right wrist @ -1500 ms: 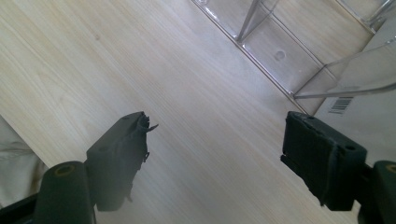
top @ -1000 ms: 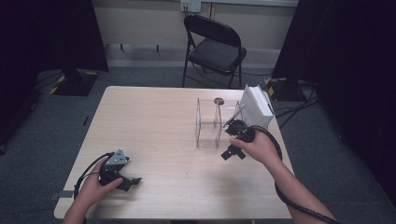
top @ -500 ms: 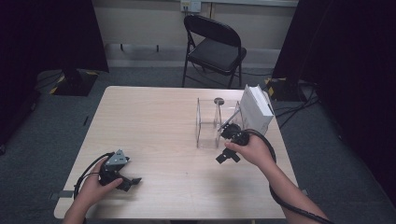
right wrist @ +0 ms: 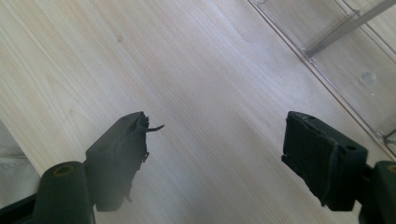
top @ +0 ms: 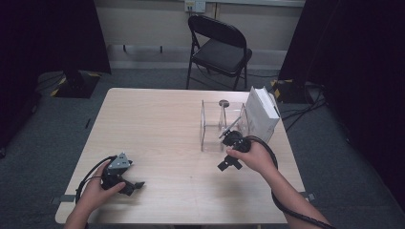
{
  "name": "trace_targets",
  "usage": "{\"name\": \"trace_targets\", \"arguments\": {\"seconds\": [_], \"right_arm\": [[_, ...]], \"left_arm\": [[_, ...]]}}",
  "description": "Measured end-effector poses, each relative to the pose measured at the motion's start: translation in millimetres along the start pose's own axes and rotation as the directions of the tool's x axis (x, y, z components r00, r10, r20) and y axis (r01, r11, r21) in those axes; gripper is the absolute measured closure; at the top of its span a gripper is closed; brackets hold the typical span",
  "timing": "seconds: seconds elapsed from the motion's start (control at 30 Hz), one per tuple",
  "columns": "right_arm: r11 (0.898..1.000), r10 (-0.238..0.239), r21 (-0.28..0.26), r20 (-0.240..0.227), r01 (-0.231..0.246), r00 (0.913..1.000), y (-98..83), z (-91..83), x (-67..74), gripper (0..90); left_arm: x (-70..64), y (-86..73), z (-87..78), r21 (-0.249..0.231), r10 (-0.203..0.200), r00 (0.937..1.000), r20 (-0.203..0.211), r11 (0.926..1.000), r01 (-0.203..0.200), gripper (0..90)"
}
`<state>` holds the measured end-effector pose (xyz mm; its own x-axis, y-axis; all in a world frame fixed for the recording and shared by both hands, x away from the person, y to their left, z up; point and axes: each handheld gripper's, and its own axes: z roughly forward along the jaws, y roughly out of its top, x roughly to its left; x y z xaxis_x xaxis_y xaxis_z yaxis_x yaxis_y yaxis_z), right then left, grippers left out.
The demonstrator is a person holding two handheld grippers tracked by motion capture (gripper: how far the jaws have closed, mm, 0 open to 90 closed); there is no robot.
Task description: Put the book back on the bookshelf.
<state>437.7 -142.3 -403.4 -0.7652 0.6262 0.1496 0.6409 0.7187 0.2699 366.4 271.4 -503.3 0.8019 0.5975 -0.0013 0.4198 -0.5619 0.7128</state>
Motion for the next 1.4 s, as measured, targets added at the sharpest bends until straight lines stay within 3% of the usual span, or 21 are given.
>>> {"name": "trace_targets", "arguments": {"seconds": [1.4], "right_arm": [[0.997, -0.08, -0.014, -0.066, 0.079, 0.9946, 15.2, 50.9, 25.9, 21.0]], "left_arm": [[-0.2, -0.1, 0.0, -0.002, -0.003, 1.0, -0.002, 1.0, 0.003, 0.0]]}}
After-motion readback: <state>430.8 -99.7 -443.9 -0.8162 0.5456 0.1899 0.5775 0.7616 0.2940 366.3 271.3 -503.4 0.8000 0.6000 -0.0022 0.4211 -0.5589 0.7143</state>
